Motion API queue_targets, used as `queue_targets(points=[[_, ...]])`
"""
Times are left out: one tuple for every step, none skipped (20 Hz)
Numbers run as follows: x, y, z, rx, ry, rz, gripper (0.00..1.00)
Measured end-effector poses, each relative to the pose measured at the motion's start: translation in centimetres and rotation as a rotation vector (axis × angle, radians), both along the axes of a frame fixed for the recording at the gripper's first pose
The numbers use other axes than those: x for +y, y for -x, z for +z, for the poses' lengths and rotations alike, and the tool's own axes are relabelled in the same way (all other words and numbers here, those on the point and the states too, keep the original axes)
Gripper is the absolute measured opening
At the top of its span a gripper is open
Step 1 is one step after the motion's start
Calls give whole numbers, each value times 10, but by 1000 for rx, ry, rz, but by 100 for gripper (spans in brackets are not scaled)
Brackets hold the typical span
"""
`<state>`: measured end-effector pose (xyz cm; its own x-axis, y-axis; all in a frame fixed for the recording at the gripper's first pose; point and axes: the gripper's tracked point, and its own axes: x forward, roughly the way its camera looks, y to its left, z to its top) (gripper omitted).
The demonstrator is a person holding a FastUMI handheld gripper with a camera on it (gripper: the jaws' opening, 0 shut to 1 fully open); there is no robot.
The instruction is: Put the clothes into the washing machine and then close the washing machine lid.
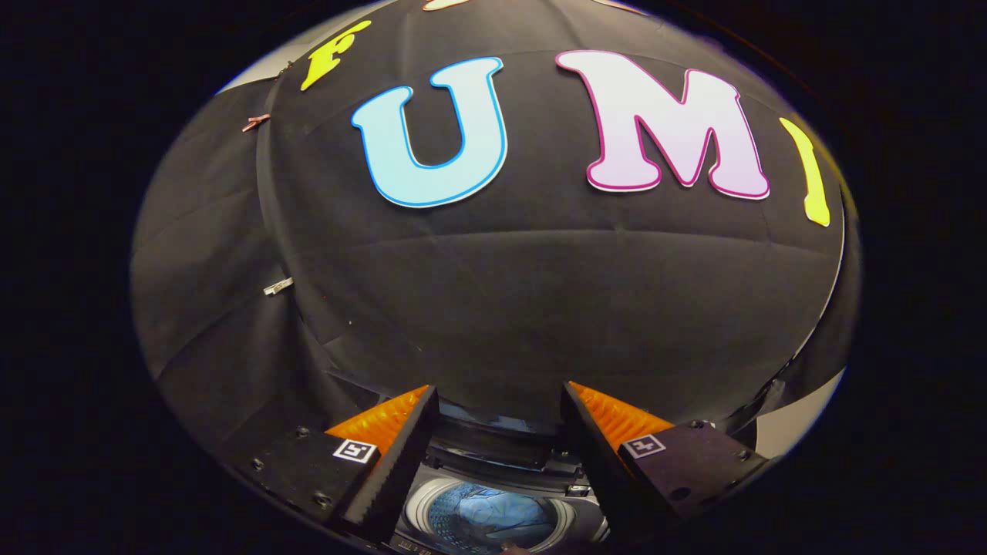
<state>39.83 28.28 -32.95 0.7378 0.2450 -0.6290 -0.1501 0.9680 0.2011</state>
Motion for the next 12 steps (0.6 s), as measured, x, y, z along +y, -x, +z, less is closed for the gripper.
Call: queue_targets(points=[[0, -2, -3, -2, -4, 0, 99], [-1, -5, -5, -4, 0, 1, 100], [-2, -6, -8, -5, 9, 4, 99], [-2, -7, -10, -6, 14, 7, 99], [-3, -8, -11, -6, 16, 7, 100], [-3, -10, -13, -8, 15, 4, 99], [-3, -13, -15, -9, 16, 0, 99], [-5, -13, -17, -3, 17, -2, 99], [-5, -13, -20, 4, 16, -1, 99], [-5, -15, -21, 4, 7, -4, 99], [-5, -15, -22, 11, -2, -5, 100], [-5, -16, -23, 16, -13, -8, 99]])
